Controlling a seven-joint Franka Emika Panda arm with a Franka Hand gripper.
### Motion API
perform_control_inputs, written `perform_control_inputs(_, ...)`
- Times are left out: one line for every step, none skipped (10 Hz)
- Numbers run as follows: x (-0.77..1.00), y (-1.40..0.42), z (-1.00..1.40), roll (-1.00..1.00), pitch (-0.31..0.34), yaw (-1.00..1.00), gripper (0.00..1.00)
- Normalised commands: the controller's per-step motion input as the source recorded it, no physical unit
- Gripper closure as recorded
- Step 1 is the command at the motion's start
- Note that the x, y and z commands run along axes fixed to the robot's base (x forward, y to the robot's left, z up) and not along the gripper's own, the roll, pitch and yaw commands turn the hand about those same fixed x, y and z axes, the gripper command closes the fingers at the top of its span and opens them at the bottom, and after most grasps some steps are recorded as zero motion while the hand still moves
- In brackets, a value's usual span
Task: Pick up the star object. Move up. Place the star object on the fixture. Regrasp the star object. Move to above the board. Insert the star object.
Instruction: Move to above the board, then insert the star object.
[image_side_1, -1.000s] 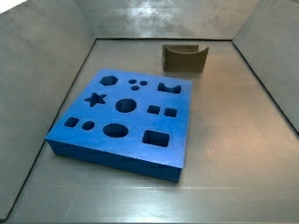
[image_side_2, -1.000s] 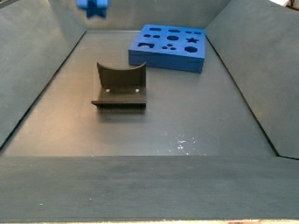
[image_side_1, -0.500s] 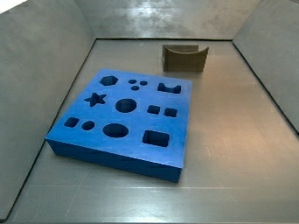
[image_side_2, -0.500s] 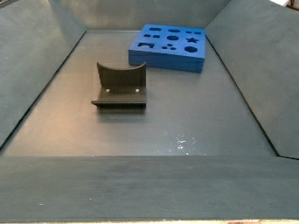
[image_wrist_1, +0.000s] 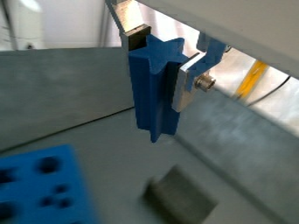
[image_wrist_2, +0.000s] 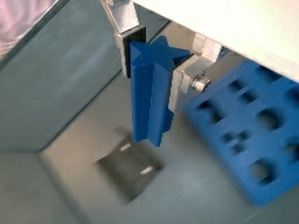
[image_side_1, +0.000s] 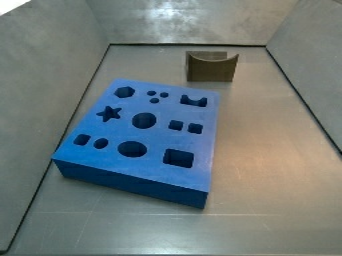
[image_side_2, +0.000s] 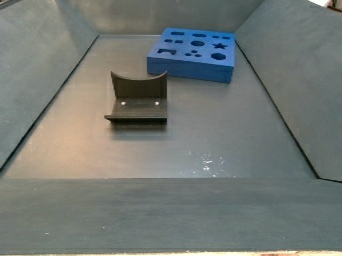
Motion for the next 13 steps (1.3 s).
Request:
perform_control_inputs(-0.6, -1.0, 0.09, -1.0, 0.023, -0.18, 1.0)
perform_control_inputs(-0.62, -1.0, 0.08, -1.0, 0.02, -0.17, 1.0)
perform_control_inputs(-0.65, -1.0, 0.08, -0.94, 0.01, -0.15, 1.0)
perform_control_inputs(-0.51, -0.74, 0.06, -0.7, -0.004, -0.1, 1.0)
perform_control_inputs(-0.29, -0.38, 0.02, -0.43, -0.015, -0.05, 1.0)
perform_control_inputs(-0.17, -0.21, 0.01, -0.3, -0.007, -0.03, 1.0)
perform_control_inputs(-0.1, -0.13, 0.01, -0.2, -0.005, -0.02, 1.0)
perform_control_inputs(0.0, -0.01, 0.0, 0.0, 0.0, 0.03, 1.0)
perform_control_inputs(0.0, -0.01, 0.0, -0.01, 0.0, 0.04, 1.0)
perform_control_inputs(0.0, 0.0, 0.0, 0.0, 0.0, 0.02, 1.0)
perform_control_inputs(0.0, 0.0, 0.0, 0.0, 0.0, 0.02, 1.0)
perform_control_inputs(0.0, 0.0, 0.0, 0.0, 0.0, 0.01, 1.0)
perform_control_inputs(0.0, 0.0, 0.0, -0.01, 0.0, 0.0, 1.0)
